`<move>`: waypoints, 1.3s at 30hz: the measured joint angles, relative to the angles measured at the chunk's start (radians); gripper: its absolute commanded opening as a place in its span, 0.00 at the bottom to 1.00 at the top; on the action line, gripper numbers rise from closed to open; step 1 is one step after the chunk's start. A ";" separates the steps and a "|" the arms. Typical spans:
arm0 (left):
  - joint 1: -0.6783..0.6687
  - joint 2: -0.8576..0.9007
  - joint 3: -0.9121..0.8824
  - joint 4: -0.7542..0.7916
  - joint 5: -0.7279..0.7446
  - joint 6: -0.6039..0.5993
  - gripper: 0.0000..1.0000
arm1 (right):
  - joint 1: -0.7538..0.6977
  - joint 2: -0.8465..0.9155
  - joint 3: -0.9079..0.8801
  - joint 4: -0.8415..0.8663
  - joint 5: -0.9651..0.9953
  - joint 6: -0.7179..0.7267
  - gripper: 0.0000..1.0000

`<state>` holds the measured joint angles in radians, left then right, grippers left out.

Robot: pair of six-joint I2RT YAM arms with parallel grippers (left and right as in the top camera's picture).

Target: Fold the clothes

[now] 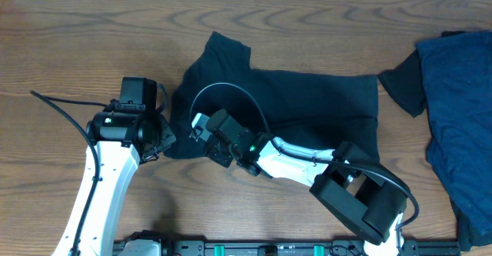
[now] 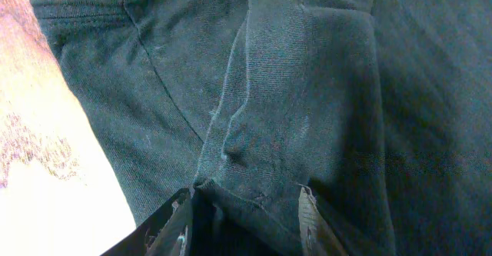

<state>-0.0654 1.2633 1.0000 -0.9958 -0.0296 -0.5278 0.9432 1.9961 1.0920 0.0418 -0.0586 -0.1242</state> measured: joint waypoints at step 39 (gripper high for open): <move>0.000 0.000 0.000 0.000 0.000 0.000 0.24 | 0.000 0.004 0.000 -0.003 0.003 -0.004 0.40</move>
<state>-0.0654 1.2633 1.0000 -0.9958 -0.0296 -0.5278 0.9432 1.9999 1.0920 0.0387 -0.0555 -0.1284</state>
